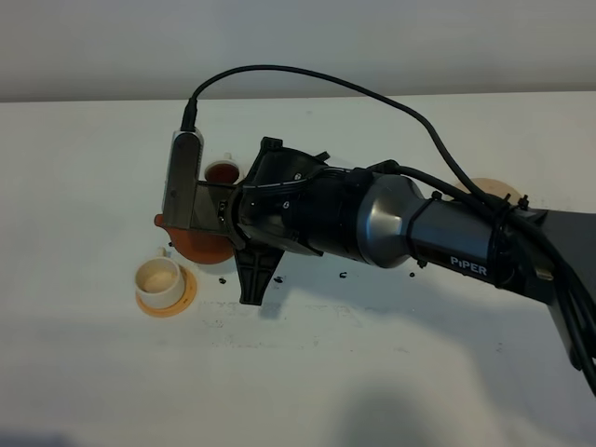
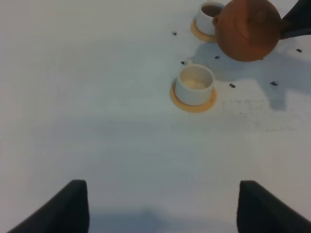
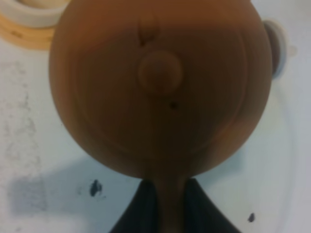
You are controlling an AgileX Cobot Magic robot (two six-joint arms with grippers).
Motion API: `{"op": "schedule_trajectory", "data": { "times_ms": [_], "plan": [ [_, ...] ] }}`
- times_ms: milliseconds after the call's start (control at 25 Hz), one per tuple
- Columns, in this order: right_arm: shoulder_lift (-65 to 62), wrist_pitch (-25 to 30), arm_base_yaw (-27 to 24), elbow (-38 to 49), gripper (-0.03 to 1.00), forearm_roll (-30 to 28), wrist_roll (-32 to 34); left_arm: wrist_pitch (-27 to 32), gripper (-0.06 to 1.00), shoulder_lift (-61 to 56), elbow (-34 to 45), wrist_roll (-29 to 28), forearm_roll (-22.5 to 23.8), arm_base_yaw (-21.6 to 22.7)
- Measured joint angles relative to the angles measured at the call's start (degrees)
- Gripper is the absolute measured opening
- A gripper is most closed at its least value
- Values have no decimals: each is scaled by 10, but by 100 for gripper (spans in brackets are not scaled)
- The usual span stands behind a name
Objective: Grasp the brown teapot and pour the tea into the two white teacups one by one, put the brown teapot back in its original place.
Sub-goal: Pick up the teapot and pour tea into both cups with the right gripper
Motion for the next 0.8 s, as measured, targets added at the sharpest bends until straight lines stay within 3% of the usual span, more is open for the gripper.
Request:
{"op": "schedule_trajectory", "data": {
  "times_ms": [800],
  "plan": [
    [47, -26, 16, -1, 13, -106, 1, 0, 61, 0, 0, 0, 0, 0]
  ]
}}
